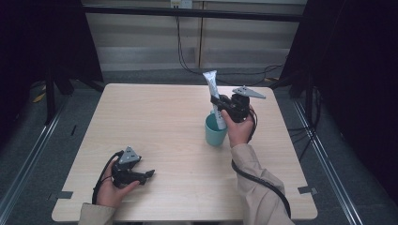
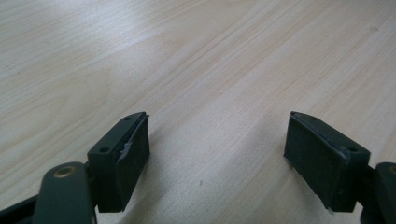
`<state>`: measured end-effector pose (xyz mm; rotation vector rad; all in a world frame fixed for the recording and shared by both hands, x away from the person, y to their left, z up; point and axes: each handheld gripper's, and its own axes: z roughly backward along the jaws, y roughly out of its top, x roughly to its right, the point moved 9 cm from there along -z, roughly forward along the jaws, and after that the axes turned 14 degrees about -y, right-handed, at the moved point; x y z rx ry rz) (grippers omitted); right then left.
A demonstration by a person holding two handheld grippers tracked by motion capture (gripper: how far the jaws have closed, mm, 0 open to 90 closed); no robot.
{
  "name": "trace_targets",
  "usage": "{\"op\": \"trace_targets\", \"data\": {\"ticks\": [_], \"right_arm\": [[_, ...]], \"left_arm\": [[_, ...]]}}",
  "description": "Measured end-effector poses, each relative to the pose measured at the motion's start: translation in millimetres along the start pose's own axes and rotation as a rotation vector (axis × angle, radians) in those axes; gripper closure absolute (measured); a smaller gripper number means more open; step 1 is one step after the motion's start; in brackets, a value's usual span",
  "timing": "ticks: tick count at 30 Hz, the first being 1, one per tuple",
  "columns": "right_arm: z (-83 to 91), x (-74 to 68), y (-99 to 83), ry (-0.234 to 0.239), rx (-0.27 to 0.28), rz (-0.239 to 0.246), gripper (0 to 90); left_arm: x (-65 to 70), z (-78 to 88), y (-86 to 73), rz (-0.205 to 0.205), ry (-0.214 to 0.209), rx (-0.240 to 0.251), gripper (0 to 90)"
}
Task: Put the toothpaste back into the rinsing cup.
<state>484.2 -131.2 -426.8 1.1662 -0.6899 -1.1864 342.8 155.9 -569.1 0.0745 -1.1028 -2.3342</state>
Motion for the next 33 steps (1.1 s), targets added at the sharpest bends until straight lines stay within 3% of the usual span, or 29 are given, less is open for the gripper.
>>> {"op": "trace_targets", "data": {"ticks": [22,33], "right_arm": [[-4.0,0.6,-9.6,-0.004,-0.021,0.016,74.6],[-6.7,-4.2,-23.7,0.007,-0.035,0.025,74.5]], "left_arm": [[0.0,0.1,0.0,0.001,0.002,0.0,21.9],[0.1,0.0,0.0,0.0,0.0,-0.001,21.9]]}}
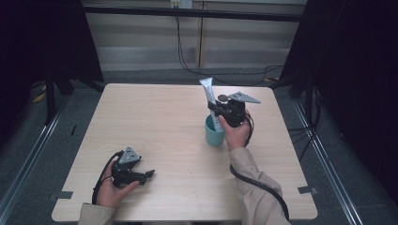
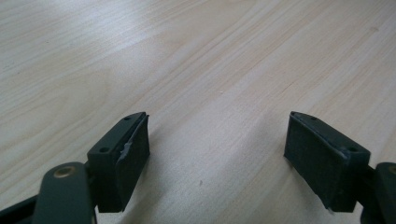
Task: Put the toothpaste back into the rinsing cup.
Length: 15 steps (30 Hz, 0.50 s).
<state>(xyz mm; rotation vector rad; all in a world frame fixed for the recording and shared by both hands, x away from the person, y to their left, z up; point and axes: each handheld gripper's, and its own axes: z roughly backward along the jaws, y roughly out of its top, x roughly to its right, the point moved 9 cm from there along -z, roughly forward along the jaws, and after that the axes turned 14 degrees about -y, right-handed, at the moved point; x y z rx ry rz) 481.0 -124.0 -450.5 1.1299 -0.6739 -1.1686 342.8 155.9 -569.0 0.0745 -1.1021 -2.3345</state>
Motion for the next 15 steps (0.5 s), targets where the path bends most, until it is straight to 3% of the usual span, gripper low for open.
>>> {"op": "trace_targets", "data": {"ticks": [10,15], "right_arm": [[5.9,3.1,-4.9,0.0,-0.006,-0.013,73.9],[7.5,3.6,-14.6,-0.004,-0.04,0.033,75.3]], "left_arm": [[-0.1,0.0,0.0,0.0,0.001,0.001,21.9],[0.0,0.0,0.0,0.001,0.001,0.001,21.9]]}}
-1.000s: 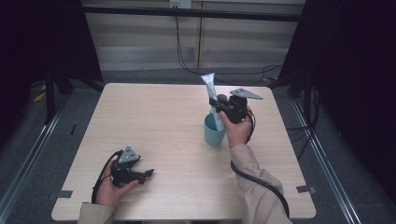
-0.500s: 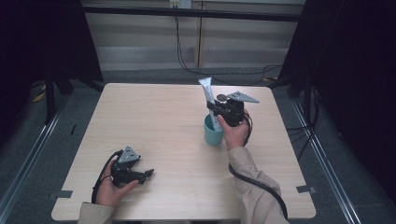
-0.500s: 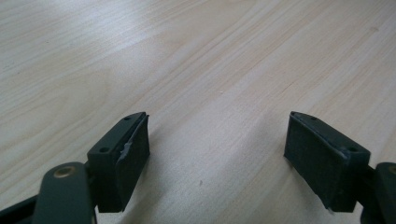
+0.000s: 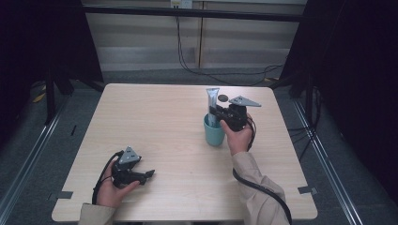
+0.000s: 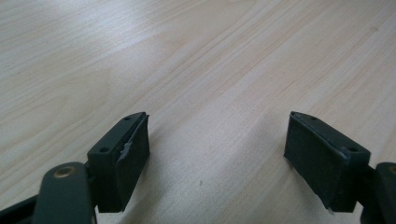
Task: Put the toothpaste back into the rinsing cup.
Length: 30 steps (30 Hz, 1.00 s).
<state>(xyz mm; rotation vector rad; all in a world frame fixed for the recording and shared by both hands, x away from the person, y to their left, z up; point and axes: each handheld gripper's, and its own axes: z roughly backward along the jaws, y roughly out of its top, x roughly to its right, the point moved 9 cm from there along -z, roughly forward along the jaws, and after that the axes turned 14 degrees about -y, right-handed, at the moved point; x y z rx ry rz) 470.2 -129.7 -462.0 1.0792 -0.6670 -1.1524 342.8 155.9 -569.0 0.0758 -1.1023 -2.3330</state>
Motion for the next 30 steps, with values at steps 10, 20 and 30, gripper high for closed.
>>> {"op": "trace_targets", "data": {"ticks": [10,20,30], "right_arm": [[8.1,3.5,-6.7,0.011,-0.015,0.009,76.0],[14.4,5.5,-12.7,0.012,-0.021,0.002,75.9],[20.3,4.0,-14.6,0.018,-0.014,0.013,74.8]], "left_arm": [[-0.1,-0.1,0.1,0.0,0.002,0.001,21.9],[-0.1,0.0,0.0,0.0,0.001,0.0,21.8],[-0.1,0.0,0.0,0.0,0.001,0.0,21.7]]}}
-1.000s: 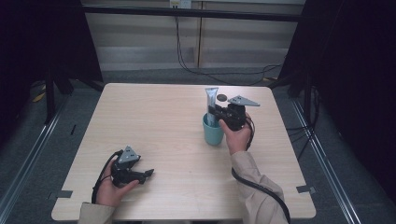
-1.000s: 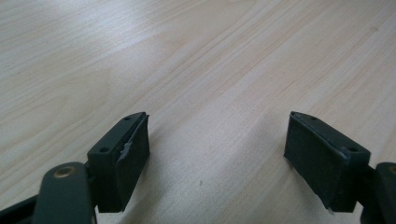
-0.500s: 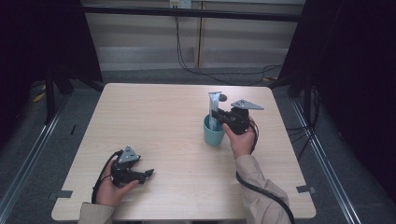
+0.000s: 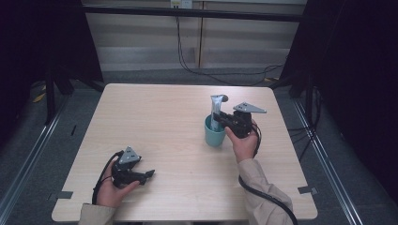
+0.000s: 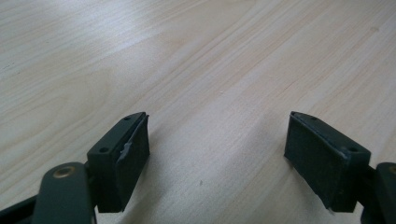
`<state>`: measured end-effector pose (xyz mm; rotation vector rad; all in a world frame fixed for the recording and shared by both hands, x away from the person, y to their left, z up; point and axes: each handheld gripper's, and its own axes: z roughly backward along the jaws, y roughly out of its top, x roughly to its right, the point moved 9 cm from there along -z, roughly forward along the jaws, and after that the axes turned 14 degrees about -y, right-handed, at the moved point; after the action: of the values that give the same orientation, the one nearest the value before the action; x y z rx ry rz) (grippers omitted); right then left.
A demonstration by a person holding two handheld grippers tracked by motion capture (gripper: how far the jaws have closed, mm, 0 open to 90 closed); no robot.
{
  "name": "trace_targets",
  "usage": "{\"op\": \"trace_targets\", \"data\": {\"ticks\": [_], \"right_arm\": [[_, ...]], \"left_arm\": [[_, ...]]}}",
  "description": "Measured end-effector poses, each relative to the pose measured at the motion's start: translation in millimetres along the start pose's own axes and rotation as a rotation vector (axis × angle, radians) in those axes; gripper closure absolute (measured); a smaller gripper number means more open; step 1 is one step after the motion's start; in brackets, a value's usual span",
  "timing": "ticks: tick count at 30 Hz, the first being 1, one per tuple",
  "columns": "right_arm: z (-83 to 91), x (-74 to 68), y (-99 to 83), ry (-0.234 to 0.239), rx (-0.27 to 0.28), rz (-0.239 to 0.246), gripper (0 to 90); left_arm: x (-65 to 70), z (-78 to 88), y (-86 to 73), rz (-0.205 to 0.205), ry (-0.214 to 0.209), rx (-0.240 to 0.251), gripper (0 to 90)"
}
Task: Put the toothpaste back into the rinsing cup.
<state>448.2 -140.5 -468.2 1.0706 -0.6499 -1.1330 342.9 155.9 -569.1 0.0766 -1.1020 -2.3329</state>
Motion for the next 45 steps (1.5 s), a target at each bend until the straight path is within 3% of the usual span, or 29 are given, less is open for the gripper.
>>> {"op": "trace_targets", "data": {"ticks": [45], "right_arm": [[29.2,-0.7,-17.7,0.004,-0.029,0.063,71.8]], "left_arm": [[0.0,-0.2,0.1,0.0,-0.001,0.002,21.3]]}}
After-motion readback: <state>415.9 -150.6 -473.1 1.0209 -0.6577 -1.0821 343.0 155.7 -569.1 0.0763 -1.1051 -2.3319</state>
